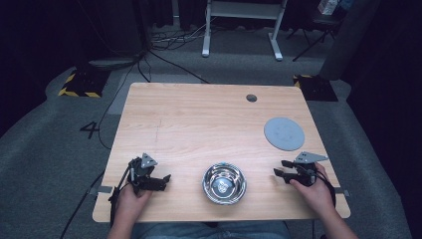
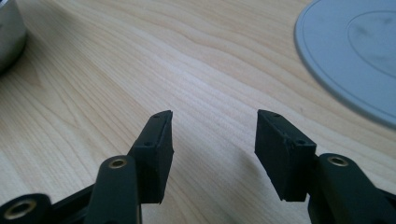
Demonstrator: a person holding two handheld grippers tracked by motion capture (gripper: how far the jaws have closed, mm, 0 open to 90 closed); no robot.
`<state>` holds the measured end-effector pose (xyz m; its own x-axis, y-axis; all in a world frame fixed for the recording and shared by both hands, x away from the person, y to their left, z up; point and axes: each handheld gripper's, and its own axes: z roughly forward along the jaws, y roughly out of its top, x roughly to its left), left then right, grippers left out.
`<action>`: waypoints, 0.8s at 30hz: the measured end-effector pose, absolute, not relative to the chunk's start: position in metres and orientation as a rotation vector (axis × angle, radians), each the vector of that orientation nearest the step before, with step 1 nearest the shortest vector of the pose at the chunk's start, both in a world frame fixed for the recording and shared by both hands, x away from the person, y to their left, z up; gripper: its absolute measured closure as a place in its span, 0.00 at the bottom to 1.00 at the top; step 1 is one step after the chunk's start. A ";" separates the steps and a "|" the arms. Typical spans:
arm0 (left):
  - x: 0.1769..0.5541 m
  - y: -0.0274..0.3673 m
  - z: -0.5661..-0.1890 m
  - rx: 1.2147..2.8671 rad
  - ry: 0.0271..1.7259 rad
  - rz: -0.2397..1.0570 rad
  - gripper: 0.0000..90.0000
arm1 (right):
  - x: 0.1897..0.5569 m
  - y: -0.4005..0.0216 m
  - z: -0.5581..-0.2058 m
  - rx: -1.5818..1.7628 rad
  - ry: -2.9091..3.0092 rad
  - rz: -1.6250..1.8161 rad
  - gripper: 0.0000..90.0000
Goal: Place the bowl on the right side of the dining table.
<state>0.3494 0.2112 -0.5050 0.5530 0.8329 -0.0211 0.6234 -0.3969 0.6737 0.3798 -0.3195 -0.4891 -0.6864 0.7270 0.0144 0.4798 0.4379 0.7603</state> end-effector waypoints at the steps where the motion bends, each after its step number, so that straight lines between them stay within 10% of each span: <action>1: 0.349 0.211 -0.505 2.151 1.165 0.425 0.08 | 0.380 -0.319 -0.485 1.035 2.378 1.117 0.52; 24: 0.349 0.211 -0.505 2.151 1.167 0.426 0.08 | 0.385 -0.270 -0.411 0.881 2.430 1.258 0.52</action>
<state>0.3494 0.2112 -0.5050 0.5521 0.8335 -0.0210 0.6239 -0.3963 0.6735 0.3851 -0.2704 -0.4110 -0.7802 0.6243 0.0404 0.3932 0.4391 0.8078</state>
